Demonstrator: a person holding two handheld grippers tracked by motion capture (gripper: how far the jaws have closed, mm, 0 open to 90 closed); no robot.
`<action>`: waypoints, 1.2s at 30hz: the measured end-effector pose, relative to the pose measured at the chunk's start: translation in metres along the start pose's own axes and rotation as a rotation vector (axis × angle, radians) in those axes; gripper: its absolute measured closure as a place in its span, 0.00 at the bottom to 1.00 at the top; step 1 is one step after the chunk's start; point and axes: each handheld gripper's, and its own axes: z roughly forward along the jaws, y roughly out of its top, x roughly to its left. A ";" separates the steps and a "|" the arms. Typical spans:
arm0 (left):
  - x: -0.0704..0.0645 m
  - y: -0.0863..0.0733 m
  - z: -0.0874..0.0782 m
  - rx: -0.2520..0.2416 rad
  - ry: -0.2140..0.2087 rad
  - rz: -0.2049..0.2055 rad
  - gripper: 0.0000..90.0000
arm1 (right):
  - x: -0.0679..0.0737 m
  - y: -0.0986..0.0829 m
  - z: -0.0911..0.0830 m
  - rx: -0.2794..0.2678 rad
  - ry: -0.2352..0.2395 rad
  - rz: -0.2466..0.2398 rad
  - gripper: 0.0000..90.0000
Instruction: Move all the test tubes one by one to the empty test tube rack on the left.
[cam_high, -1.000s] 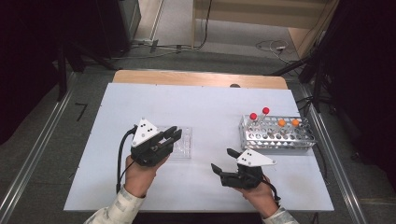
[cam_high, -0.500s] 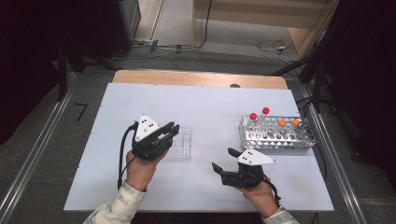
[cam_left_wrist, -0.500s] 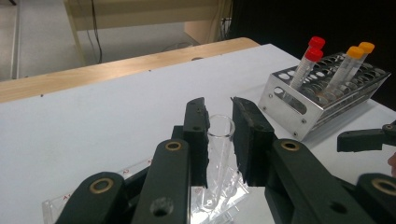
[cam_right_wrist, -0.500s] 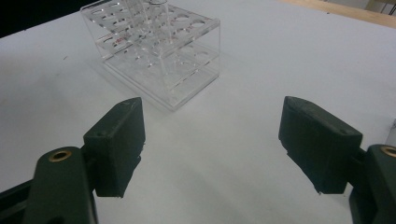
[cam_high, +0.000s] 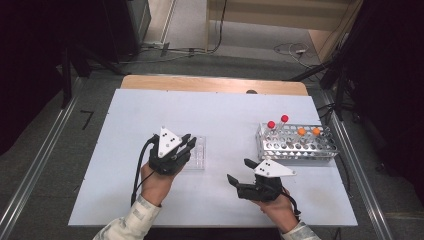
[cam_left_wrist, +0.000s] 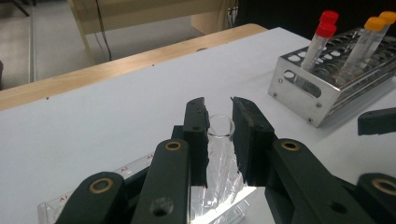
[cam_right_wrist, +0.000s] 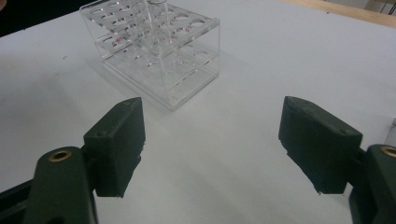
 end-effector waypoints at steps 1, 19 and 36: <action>-0.001 -0.002 0.002 0.001 0.003 -0.003 0.85 | 0.000 0.000 0.000 0.001 0.000 0.001 0.24; 0.002 -0.018 0.013 0.056 -0.014 -0.040 0.84 | 0.000 0.000 0.000 0.004 0.002 0.000 0.24; -0.001 -0.015 0.010 0.043 -0.045 -0.049 0.52 | -0.005 0.000 -0.003 -0.003 -0.021 0.006 0.24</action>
